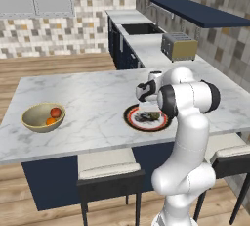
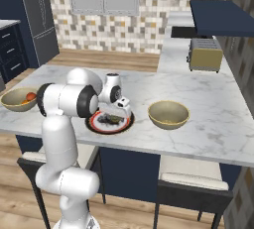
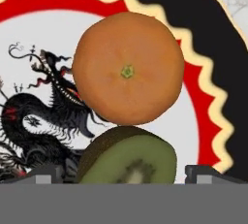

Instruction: Take the fruits from the plate on the dining counter and place two fruits in each bowl.

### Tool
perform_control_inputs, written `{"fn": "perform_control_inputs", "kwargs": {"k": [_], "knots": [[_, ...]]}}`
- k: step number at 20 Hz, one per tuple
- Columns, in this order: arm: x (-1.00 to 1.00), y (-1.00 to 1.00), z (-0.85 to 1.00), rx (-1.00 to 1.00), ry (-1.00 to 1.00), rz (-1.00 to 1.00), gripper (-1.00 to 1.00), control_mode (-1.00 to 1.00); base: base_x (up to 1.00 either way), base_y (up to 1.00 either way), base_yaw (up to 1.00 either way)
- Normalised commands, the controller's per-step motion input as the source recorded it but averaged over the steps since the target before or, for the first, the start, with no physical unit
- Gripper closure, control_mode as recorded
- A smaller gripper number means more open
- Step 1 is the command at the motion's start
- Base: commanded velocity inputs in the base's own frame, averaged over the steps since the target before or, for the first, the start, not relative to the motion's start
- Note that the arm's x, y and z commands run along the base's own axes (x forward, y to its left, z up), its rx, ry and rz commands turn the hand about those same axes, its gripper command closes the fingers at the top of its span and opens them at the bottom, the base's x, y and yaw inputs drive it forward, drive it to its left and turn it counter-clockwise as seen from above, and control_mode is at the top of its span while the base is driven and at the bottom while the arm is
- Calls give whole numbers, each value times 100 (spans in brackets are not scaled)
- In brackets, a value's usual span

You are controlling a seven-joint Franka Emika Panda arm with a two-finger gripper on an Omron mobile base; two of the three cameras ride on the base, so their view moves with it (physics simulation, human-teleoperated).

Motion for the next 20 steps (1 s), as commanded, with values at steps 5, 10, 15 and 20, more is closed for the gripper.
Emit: {"fn": "perform_control_inputs", "kwargs": {"k": [5, 10, 15, 20], "knots": [[-4, -9, -18, 0, 0, 0, -100, -100, 0, 0, 0], [0, -1, -6, 0, 0, 1, 100, -100, 0, 0, 0], [1, 0, 5, 0, 0, 0, 100, -100, 0, 0, 0], [-46, -32, 72, 2, -1, 0, 100, -100, 0, 0, 0]]}}
